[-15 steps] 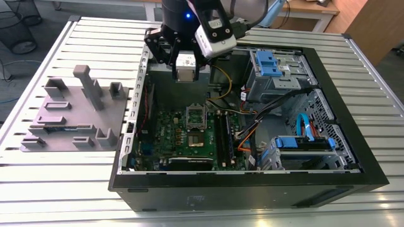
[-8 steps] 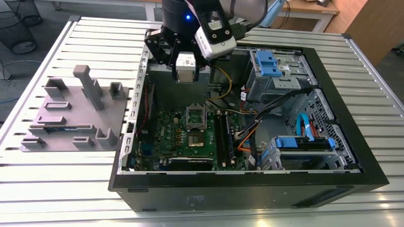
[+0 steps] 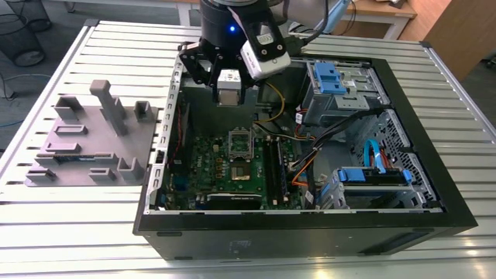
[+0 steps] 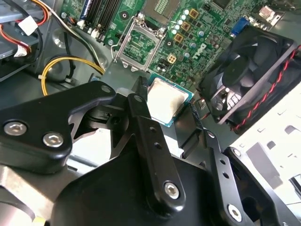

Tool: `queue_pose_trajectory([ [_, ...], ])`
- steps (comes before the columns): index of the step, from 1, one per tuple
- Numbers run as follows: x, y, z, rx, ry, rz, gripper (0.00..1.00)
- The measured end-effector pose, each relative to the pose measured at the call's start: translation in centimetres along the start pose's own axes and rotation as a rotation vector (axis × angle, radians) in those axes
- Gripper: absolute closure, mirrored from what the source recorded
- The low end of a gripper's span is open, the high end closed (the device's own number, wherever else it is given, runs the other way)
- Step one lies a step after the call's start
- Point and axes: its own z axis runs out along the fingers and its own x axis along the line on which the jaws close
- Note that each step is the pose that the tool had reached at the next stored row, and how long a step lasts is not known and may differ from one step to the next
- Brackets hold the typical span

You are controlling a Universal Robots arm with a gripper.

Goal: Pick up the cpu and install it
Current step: 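Pick up the cpu and move it towards the insertion slot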

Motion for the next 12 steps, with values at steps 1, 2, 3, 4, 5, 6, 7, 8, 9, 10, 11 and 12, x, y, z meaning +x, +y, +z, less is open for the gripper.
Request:
queue_pose_trajectory([
  [1, -0.02, -0.10, 0.16, -0.0001, 0.0005, 0.000, 0.53],
  [2, -0.05, -0.20, 0.31, 0.0000, 0.0011, 0.000, 0.53],
  [3, -0.07, -0.31, 0.45, 0.0000, 0.0016, 0.000, 0.53],
  [4, -0.10, -0.41, 0.59, 0.0000, 0.0022, 0.000, 0.53],
  [5, -0.12, -0.52, 0.72, 0.0002, 0.0029, 0.000, 0.53],
  [6, -0.15, -0.65, 0.87, 0.0002, 0.0033, 0.000, 0.53],
  [7, -0.18, -0.77, 1.02, 0.0001, 0.0038, 0.000, 0.53],
  [8, -0.20, -0.90, 1.16, 0.0000, 0.0042, 0.000, 0.53],
  [9, -0.22, -1.02, 1.30, -0.0001, 0.0047, 0.000, 0.53],
  [10, -0.24, -1.14, 1.44, -0.0001, 0.0053, 0.000, 0.53],
  [11, -0.26, -1.25, 1.57, -0.0002, 0.0058, 0.000, 0.53],
  [12, -0.27, -1.35, 1.69, -0.0001, 0.0063, 0.000, 0.53],
])
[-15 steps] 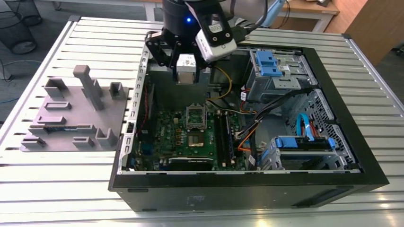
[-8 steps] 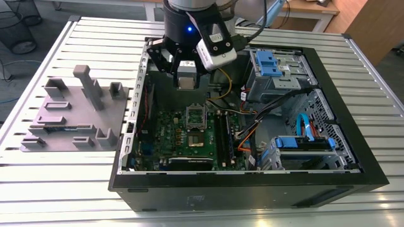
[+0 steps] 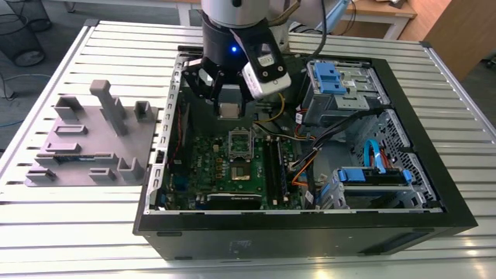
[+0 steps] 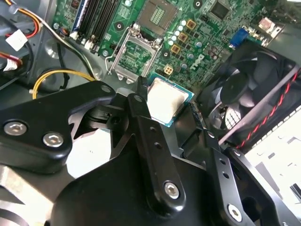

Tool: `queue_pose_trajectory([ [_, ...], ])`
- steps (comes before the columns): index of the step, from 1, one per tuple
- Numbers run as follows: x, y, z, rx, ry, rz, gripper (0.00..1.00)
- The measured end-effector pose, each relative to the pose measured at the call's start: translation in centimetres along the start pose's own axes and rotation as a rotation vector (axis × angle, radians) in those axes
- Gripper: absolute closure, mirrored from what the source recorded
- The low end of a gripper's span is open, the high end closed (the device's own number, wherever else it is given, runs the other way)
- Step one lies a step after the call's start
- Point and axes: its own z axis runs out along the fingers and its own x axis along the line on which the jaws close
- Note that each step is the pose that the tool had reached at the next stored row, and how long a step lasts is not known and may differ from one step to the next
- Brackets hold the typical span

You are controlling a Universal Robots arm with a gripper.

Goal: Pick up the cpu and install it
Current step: 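Pick up the cpu and move it towards the insertion slot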

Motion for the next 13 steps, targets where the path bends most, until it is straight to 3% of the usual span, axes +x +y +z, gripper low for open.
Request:
queue_pose_trajectory([
  [8, -0.03, -0.43, 1.04, 0.0001, 0.0019, 0.000, 0.53],
  [13, -0.04, -0.44, 1.26, 0.0001, 0.0020, 0.000, 0.53],
])
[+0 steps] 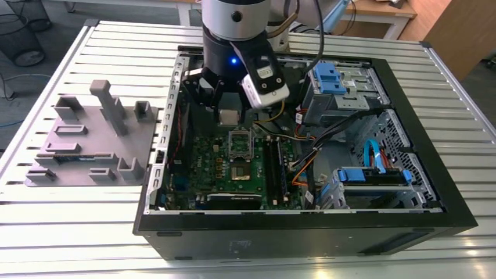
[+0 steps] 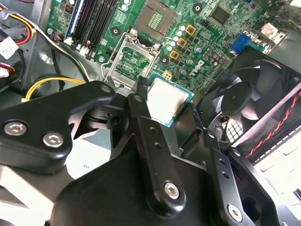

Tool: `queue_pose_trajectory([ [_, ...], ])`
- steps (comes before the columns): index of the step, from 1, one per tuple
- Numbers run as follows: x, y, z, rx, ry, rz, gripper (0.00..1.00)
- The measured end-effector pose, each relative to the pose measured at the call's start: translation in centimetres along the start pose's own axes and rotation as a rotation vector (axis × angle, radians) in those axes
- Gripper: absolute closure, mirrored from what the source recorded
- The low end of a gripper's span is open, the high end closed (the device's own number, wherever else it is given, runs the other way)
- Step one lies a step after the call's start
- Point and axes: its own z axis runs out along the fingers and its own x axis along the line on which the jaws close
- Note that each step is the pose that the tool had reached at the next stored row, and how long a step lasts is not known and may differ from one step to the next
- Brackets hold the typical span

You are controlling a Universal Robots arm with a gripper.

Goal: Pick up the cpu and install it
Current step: 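Pick up the cpu and move it towards the insertion slot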

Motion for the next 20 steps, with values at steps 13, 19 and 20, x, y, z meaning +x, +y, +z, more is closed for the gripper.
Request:
queue_pose_trajectory([
  [13, 0.00, -0.02, 0.41, 0.0000, 0.0000, 0.000, 0.53],
  [19, 0.00, -0.02, 0.49, 0.0000, 0.0000, 0.000, 0.53],
  [20, 0.00, -0.02, 0.49, 0.0000, 0.0000, 0.000, 0.53],
])
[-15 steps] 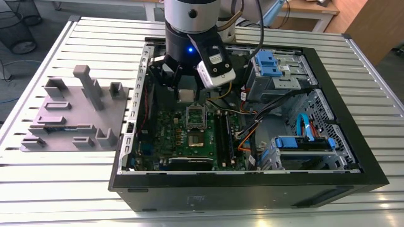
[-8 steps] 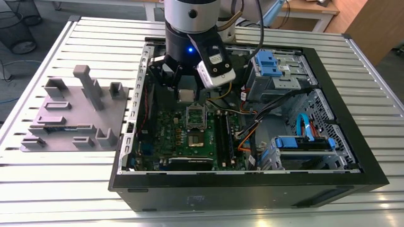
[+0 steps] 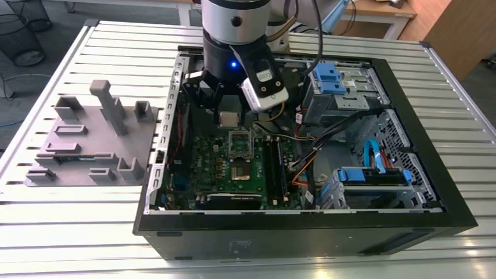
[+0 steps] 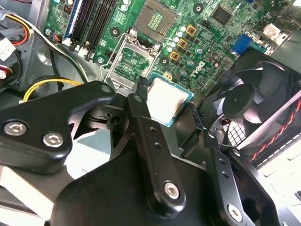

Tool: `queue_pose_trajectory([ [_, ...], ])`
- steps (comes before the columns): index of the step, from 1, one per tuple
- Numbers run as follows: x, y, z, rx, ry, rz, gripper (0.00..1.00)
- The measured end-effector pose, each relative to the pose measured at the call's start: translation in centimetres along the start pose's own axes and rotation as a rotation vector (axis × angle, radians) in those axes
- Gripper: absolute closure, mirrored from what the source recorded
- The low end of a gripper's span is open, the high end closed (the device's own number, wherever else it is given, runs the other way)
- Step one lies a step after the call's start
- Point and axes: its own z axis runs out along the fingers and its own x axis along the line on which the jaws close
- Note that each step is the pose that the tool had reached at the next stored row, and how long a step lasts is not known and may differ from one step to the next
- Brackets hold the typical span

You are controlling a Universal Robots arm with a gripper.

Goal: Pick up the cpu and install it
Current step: 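Place the cpu into insertion slot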

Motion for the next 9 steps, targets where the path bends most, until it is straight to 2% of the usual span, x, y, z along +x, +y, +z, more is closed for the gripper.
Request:
queue_pose_trajectory([
  [9, -0.01, -0.01, 0.30, 0.0006, -0.0001, 0.000, 0.53],
])
